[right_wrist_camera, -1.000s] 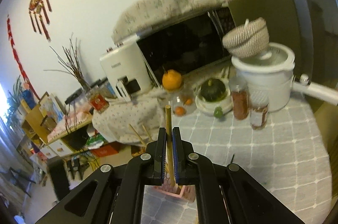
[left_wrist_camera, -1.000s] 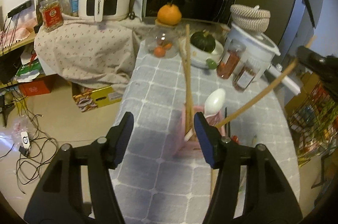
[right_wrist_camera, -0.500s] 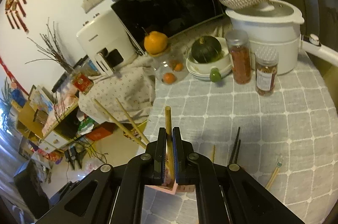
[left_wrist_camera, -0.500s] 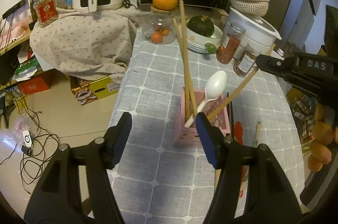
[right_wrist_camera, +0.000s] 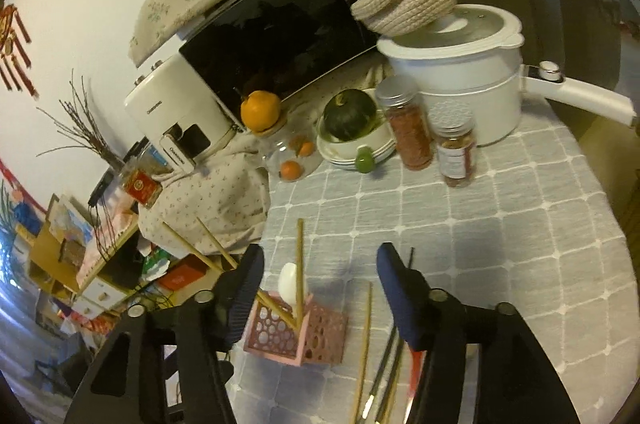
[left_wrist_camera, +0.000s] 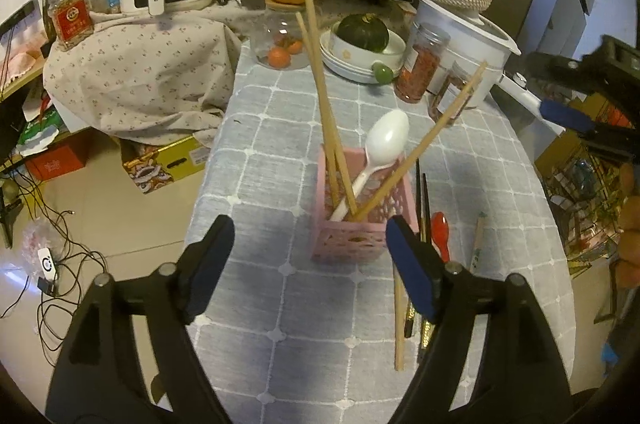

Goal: Organize utensils
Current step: 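Lower the held chopstick into the pink basket with the right tool, then grasp the green-printed wooden chopstick on the table with the right tool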

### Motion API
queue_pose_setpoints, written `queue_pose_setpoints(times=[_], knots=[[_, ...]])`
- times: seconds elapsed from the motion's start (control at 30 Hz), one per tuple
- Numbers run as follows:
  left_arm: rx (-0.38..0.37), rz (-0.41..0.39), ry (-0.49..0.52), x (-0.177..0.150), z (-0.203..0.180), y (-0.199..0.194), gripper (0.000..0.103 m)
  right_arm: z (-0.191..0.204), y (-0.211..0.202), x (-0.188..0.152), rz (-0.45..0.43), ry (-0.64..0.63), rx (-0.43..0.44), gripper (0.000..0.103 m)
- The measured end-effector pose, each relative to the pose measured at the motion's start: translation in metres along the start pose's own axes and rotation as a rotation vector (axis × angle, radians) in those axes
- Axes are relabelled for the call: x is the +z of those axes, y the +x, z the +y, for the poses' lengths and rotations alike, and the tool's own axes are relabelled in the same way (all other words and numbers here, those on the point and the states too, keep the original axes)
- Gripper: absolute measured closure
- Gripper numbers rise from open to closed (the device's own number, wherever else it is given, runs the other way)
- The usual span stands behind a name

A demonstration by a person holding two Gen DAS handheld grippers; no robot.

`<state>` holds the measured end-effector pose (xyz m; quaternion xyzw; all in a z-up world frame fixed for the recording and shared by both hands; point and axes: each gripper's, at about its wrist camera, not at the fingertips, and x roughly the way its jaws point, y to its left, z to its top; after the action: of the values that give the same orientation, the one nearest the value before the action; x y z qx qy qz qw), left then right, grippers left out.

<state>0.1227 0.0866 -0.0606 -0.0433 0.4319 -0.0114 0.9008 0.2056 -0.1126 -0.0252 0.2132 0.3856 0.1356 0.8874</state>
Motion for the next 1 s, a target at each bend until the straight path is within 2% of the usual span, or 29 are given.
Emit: queue_pose_setpoints(times=[0.1,0.27,0.67,0.87,1.0], knots=[[-0.001,0.025,0.005,-0.004,-0.004,0.004,0.019,-0.009,-0.01,-0.005,0.007,-0.008,-0.035,0.032],[-0.002,0.095,-0.012,-0.012,-0.011,0.016,0.013,-0.035,-0.011,-0.021,0.067,-0.012,-0.128,0.027],[-0.016,0.23,0.086,-0.03,-0.042,0.038,0.013,-0.09,0.03,-0.07,0.293,-0.018,-0.304,0.027],[-0.034,0.25,0.12,-0.033,-0.052,0.04,0.013,-0.109,0.067,-0.09,0.412,-0.003,-0.38,0.027],[-0.033,0.25,0.142,-0.034,-0.055,0.041,0.013,-0.12,0.081,-0.091,0.431,0.018,-0.41,0.027]])
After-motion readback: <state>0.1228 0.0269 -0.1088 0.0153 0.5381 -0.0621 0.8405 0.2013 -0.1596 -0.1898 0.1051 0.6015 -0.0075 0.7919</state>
